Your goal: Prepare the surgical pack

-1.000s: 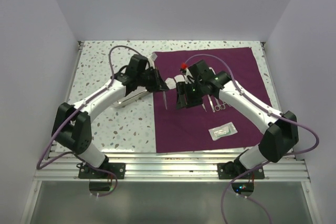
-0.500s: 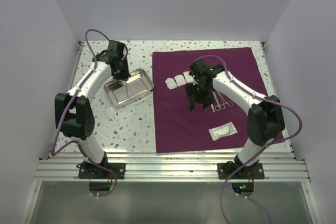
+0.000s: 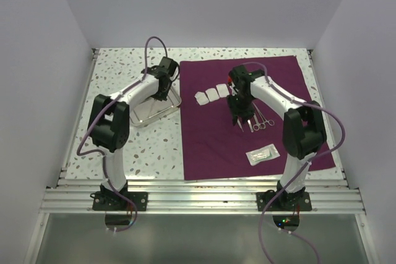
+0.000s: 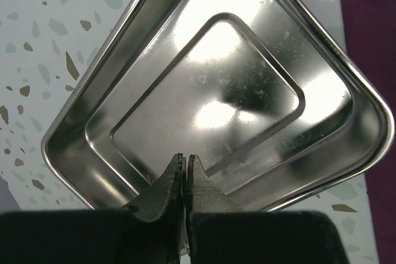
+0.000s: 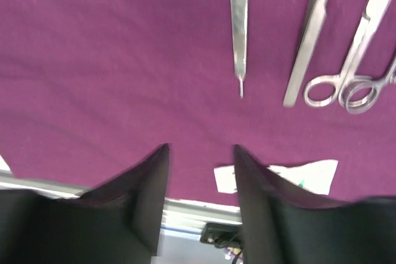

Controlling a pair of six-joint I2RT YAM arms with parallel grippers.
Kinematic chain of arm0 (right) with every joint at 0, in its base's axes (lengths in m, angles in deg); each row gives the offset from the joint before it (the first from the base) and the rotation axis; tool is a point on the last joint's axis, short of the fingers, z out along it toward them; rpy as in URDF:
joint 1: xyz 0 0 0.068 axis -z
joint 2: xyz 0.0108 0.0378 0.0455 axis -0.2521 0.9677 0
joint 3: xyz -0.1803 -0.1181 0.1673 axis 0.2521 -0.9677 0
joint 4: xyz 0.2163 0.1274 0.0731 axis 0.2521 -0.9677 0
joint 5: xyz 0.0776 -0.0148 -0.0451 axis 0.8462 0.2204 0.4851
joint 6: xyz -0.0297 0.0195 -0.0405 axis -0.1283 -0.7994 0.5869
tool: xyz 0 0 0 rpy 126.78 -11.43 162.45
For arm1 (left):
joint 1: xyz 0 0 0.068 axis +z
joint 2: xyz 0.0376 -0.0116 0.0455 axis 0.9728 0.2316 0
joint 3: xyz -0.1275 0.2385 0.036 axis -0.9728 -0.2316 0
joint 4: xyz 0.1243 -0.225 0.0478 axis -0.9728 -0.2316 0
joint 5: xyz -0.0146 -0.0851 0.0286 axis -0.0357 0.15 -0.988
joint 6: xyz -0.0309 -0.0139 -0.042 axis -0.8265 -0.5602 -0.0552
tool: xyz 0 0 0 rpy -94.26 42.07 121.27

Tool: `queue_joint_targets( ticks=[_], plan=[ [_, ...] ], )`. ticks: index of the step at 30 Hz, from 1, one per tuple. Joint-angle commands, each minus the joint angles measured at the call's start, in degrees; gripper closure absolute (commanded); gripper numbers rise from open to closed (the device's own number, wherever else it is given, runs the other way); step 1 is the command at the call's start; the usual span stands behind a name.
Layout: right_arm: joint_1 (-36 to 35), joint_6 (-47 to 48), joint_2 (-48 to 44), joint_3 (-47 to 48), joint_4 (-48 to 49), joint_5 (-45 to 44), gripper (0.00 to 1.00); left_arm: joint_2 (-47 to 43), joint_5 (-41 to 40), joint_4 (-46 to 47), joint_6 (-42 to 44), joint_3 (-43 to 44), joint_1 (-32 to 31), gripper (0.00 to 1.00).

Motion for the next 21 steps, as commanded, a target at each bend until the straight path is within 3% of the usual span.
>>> queue_joint_targets(
  ticks=[1, 7, 15, 21],
  plan=[
    [-0.67, 2.51, 2.56, 4.16, -0.66, -0.44, 0.57, 0.52, -2.24, 2.38, 3.09, 1.43, 0.79, 1.00],
    [-0.05, 1.81, 6.17, 6.88, -0.13, -4.12, 0.64, 2.98, -4.95, 2.21, 4.57, 1.78, -0.70, 1.00],
    [1.88, 1.55, 9.25, 9.62, -1.01, -5.36, 0.62, 5.17, -7.24, 4.14, 4.85, 1.42, -1.58, 1.00],
    [3.37, 1.01, 9.86, 10.32, -1.88, -7.73, 0.59, 5.00, -6.37, 5.90, 4.41, 0.81, -1.58, 0.78]
  ],
)
